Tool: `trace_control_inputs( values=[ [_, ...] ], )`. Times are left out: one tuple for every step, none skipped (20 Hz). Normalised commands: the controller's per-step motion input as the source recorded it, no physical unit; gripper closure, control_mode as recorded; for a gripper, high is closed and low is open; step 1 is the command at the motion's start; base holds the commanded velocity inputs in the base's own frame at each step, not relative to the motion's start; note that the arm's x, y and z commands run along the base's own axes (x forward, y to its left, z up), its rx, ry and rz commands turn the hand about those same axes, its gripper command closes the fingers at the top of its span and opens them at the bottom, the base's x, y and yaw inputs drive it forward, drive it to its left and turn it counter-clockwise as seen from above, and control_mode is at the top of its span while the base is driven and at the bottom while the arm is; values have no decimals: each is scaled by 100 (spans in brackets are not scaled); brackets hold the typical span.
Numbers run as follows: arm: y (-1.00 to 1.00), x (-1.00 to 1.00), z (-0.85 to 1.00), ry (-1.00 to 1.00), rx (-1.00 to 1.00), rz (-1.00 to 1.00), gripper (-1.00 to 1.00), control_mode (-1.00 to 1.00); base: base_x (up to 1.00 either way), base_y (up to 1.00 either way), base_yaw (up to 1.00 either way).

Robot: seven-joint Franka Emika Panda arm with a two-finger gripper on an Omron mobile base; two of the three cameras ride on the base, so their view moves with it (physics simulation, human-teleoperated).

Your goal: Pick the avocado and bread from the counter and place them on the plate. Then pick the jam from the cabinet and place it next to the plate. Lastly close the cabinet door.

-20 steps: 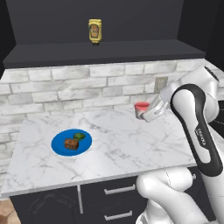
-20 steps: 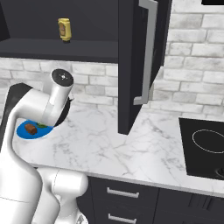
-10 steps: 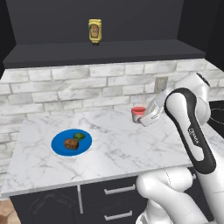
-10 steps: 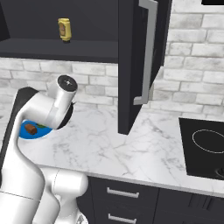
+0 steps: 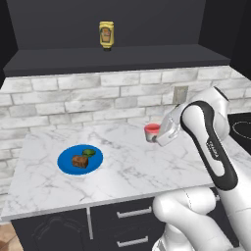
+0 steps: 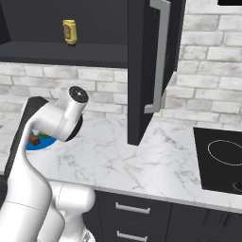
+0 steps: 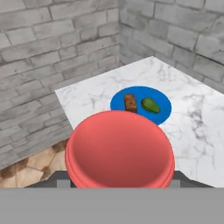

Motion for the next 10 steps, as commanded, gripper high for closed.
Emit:
trace_control_inputs(
  values=[
    [0, 9, -24, 0, 0, 10, 100, -100, 0, 0, 0],
    [0, 8, -27, 0, 0, 10, 100, -100, 0, 0, 0],
    [0, 9, -27, 0, 0, 9, 100, -100, 0, 0, 0],
    [0, 8, -26, 0, 0, 9, 100, -100, 0, 0, 0],
    [2, 9, -26, 0, 0, 9, 100, -100, 0, 0, 0],
    [3, 9, -24, 0, 0, 9, 100, -100, 0, 0, 0],
    [5, 8, -24, 0, 0, 9, 100, -100, 0, 0, 0],
    [5, 6, -24, 0, 0, 8, 100, -100, 0, 0, 0],
    [6, 4, -23, 0, 0, 8, 100, -100, 0, 0, 0],
    [5, 0, -22, -1, 0, 8, 100, -100, 0, 0, 0]
  ],
)
